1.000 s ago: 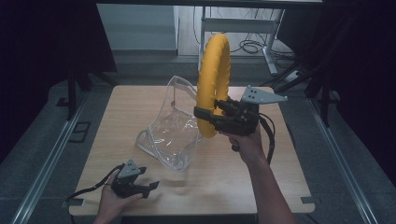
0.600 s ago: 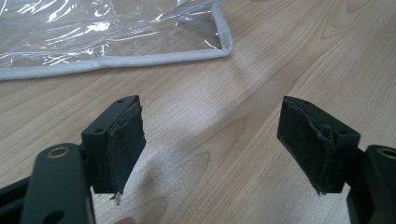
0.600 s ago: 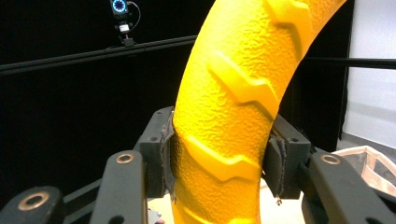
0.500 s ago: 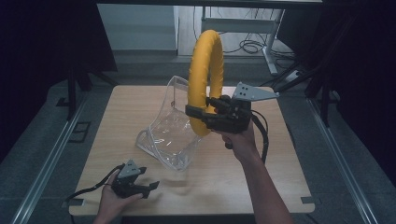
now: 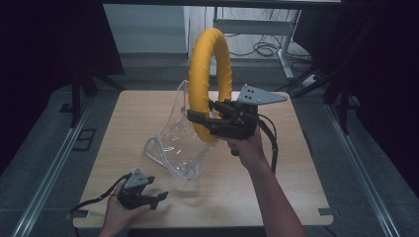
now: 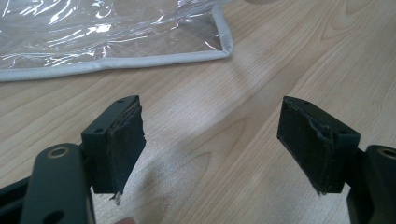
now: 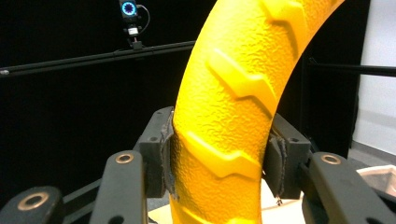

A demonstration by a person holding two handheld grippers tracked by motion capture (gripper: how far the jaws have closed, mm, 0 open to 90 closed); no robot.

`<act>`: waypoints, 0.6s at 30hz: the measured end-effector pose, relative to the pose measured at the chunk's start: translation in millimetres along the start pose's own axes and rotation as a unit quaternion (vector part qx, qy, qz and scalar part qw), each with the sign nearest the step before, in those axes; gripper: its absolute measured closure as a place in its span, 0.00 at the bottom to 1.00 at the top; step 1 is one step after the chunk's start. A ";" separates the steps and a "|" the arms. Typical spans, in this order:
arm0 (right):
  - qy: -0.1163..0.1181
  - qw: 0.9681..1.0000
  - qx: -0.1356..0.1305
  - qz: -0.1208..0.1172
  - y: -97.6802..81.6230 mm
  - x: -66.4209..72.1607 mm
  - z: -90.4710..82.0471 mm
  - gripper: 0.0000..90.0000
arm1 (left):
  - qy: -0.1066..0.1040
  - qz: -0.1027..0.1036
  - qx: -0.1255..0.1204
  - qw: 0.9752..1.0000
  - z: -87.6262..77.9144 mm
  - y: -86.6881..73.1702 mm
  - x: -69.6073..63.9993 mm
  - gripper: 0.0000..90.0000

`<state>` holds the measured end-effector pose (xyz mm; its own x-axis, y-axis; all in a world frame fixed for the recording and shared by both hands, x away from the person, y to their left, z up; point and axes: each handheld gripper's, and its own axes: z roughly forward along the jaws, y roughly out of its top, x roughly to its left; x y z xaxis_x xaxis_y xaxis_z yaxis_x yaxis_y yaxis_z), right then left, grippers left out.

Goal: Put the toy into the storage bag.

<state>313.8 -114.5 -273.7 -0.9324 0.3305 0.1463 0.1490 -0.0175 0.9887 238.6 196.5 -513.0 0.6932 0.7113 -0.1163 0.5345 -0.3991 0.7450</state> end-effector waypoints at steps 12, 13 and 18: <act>0.026 1.000 -0.007 -0.010 5.4 12.9 12.6 0.56 | 0.000 0.000 -0.001 1.000 -0.1 0.1 0.3 0.25; 0.026 1.000 -0.007 -0.010 5.4 12.9 12.6 0.56 | 0.000 0.000 -0.001 1.000 -0.1 0.1 0.3 0.25; 0.039 0.999 -0.005 -0.013 3.8 18.9 21.5 0.56 | 0.000 0.001 -0.001 1.000 -0.6 0.2 0.4 0.25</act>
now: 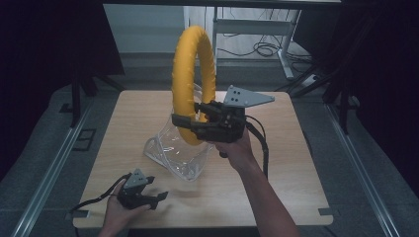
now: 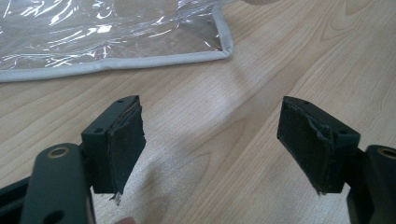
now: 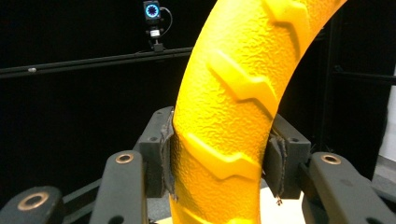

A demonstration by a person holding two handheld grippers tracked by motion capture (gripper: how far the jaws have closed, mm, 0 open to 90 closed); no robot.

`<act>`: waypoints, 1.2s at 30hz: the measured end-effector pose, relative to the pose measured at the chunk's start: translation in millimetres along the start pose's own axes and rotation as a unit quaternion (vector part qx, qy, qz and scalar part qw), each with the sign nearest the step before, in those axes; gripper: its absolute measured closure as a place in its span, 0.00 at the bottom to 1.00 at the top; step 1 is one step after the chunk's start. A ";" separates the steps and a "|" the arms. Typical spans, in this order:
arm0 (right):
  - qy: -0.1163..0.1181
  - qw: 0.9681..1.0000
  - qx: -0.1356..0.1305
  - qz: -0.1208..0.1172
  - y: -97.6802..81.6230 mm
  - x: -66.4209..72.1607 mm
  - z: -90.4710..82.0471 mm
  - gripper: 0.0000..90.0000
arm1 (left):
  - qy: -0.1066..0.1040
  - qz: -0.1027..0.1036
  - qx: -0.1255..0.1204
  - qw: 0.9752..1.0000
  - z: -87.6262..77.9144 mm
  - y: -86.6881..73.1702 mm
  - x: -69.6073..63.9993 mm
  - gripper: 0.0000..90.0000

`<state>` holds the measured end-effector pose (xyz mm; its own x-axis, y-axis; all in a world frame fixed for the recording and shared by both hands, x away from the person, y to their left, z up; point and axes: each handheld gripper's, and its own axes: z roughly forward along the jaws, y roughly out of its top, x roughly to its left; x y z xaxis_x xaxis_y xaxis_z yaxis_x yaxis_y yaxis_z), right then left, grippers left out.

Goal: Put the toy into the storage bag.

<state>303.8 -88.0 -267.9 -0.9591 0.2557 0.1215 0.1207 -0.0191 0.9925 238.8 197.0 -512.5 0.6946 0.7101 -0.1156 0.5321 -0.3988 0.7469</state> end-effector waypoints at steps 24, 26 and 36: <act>0.028 0.999 0.015 0.030 -20.5 -6.1 26.5 0.56 | 0.000 0.001 0.002 1.000 1.6 -0.7 -0.3 0.25; 0.028 0.999 0.019 0.034 -22.2 -6.6 27.8 0.56 | 0.000 -0.001 0.000 1.000 1.7 -0.7 -0.6 0.25; 0.029 0.998 0.030 0.050 -34.2 -12.5 33.1 0.56 | 0.000 0.000 0.003 1.000 2.9 -1.0 -0.9 0.25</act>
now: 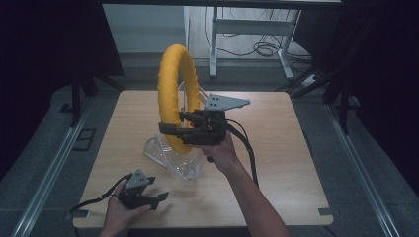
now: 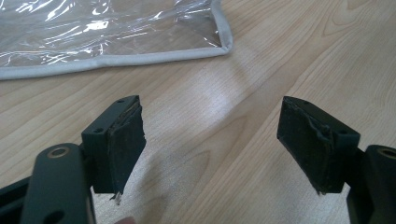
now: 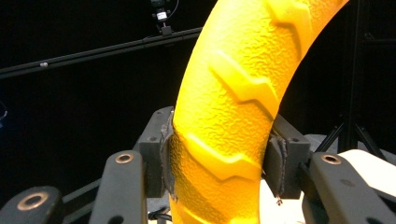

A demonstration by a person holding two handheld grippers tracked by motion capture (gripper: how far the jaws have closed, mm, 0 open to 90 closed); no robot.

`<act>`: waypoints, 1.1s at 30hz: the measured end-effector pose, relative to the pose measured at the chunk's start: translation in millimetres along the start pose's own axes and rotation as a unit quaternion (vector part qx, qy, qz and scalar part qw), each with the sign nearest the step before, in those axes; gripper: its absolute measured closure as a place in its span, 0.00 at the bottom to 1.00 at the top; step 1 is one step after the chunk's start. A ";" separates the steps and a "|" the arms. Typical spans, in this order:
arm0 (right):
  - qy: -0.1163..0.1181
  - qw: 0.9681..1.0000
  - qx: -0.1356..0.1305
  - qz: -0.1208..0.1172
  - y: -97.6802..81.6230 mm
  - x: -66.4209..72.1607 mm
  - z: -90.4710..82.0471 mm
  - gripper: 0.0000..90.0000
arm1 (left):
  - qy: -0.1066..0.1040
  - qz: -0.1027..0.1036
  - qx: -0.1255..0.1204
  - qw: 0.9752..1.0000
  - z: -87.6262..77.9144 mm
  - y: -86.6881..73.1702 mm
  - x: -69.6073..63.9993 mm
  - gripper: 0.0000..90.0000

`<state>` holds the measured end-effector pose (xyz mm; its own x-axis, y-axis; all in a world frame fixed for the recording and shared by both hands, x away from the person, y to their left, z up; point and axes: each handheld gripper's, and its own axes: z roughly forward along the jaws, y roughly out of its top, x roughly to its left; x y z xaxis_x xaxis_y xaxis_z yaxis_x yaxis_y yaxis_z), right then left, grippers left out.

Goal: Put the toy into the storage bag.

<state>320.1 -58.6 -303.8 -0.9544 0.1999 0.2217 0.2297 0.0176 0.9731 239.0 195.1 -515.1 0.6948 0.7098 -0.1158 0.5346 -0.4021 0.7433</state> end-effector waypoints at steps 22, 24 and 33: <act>-0.011 0.999 0.022 0.032 -27.0 -21.5 4.1 0.56 | 0.001 0.003 0.000 1.000 0.6 -0.2 0.0 0.25; -0.012 0.999 0.022 0.032 -29.5 -24.0 4.2 0.56 | 0.001 0.003 0.001 1.000 0.5 -0.2 0.1 0.25; -0.018 0.998 0.029 0.046 -41.3 -32.4 5.3 0.56 | 0.001 0.004 0.002 1.000 0.8 -0.2 0.1 0.25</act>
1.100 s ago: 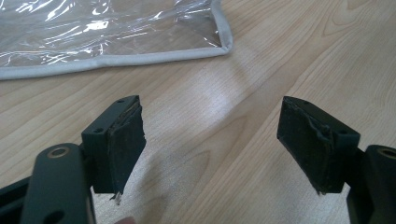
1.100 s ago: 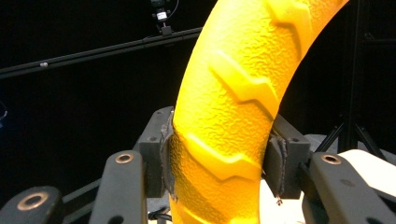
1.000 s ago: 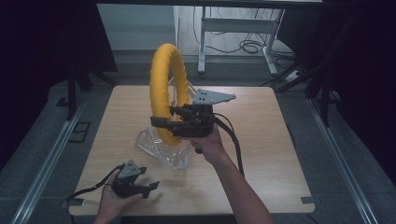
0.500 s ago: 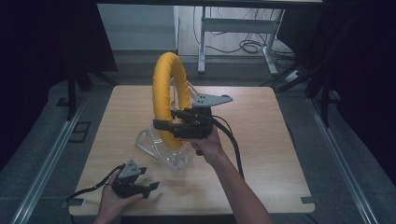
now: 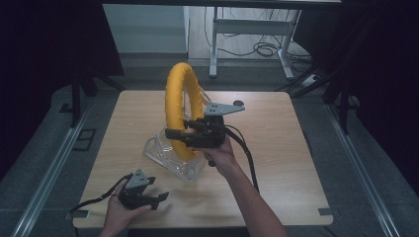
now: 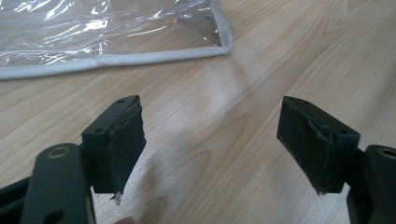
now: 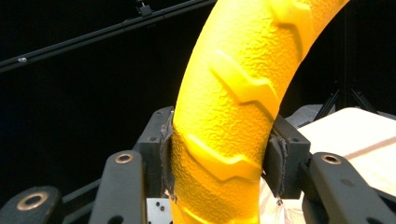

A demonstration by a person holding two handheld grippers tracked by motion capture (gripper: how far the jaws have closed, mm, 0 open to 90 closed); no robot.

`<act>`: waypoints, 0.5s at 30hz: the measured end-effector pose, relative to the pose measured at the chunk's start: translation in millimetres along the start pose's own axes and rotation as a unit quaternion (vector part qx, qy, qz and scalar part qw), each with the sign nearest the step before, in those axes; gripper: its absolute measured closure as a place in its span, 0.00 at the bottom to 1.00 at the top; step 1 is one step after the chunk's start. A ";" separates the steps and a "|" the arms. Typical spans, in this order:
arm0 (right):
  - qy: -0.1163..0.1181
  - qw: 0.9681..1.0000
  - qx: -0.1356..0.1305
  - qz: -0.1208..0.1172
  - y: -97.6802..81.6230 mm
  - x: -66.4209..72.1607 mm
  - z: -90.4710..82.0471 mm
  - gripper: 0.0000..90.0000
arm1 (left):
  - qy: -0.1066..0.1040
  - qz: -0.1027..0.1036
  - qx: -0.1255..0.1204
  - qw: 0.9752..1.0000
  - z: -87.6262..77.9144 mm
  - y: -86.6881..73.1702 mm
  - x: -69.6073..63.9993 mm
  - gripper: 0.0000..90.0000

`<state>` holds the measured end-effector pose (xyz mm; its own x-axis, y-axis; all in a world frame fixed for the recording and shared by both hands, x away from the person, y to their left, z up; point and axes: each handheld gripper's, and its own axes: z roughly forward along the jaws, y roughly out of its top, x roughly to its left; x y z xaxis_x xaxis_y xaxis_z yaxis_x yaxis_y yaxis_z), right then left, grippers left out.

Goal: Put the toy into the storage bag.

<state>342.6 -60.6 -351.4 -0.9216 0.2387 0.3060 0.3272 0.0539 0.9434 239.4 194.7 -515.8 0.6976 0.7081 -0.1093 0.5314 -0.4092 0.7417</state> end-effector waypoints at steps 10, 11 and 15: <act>0.003 1.000 0.015 0.014 -14.8 -6.7 5.6 0.56 | 0.000 0.000 0.000 1.000 -0.5 0.0 0.0 0.25; 0.003 1.000 0.016 0.013 -16.4 -7.3 6.0 0.56 | 0.000 0.000 0.000 1.000 -0.4 0.0 -0.1 0.25; 0.004 1.000 0.023 0.012 -21.8 -8.2 6.9 0.56 | 0.000 0.000 0.000 1.000 -0.1 -0.1 -0.2 0.25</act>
<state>344.5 -57.1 -375.4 -0.9153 0.2325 0.3290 0.3576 0.0930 0.9292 239.1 194.7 -515.8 0.6986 0.7071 -0.1091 0.5307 -0.4098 0.7419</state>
